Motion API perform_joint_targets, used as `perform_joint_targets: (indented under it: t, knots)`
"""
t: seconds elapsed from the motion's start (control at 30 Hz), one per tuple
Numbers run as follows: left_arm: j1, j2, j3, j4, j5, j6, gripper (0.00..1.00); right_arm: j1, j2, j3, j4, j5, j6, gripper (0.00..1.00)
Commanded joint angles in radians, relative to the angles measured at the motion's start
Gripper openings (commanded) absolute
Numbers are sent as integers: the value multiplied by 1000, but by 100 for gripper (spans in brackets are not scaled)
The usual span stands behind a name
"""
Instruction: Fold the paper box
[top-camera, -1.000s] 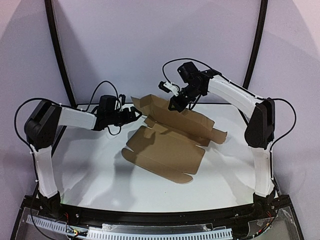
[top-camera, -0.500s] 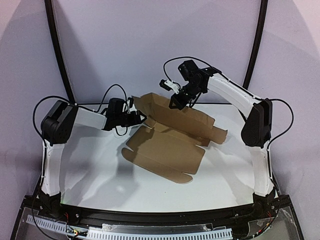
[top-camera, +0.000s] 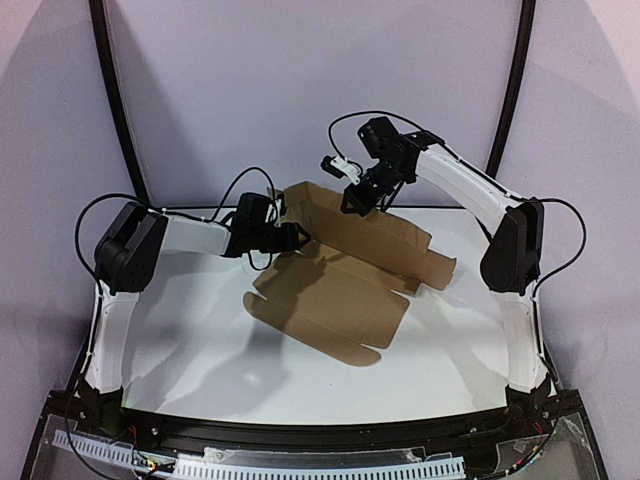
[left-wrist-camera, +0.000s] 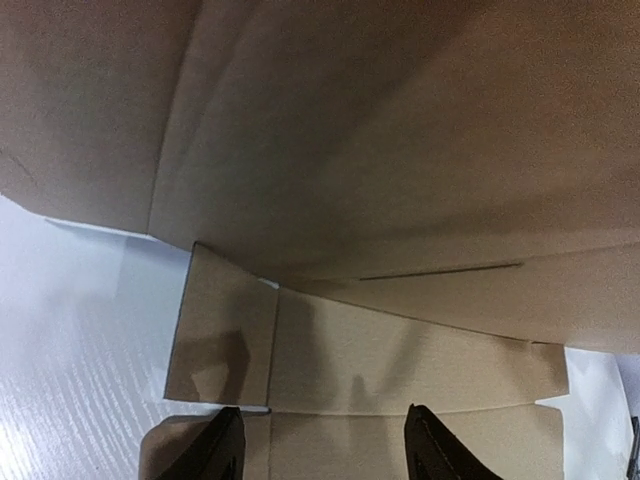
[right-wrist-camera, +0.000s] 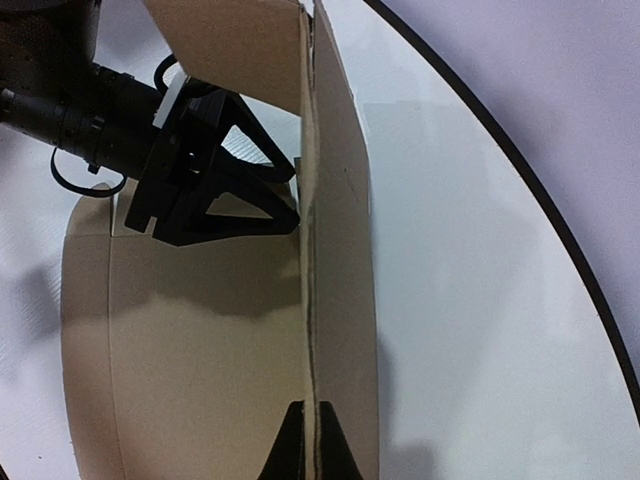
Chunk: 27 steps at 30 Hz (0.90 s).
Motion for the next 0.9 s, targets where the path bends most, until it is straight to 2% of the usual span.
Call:
perform_joint_targets:
  t: [0.0, 0.17, 0.27, 0.53, 0.7, 0.87]
  knots:
    - [-4, -6, -16, -46, -54, -54, 57, -5, 26, 17, -21, -10, -10, 0]
    - [2, -34, -76, 43, -153, -181, 59, -5, 24, 16, -21, -33, -3, 0]
    - [8, -14, -93, 136, -128, -239, 60, -6, 21, 14, -26, -47, -1, 0]
    - [9, 53, -25, 181, -64, -258, 57, -5, 6, -9, -25, -84, 10, 0]
    - [8, 89, 15, 184, -27, -270, 44, -5, -1, -6, -25, -86, 10, 0]
    - [1, 89, 6, 171, -59, -270, 16, -5, -6, 2, -25, -90, 13, 0]
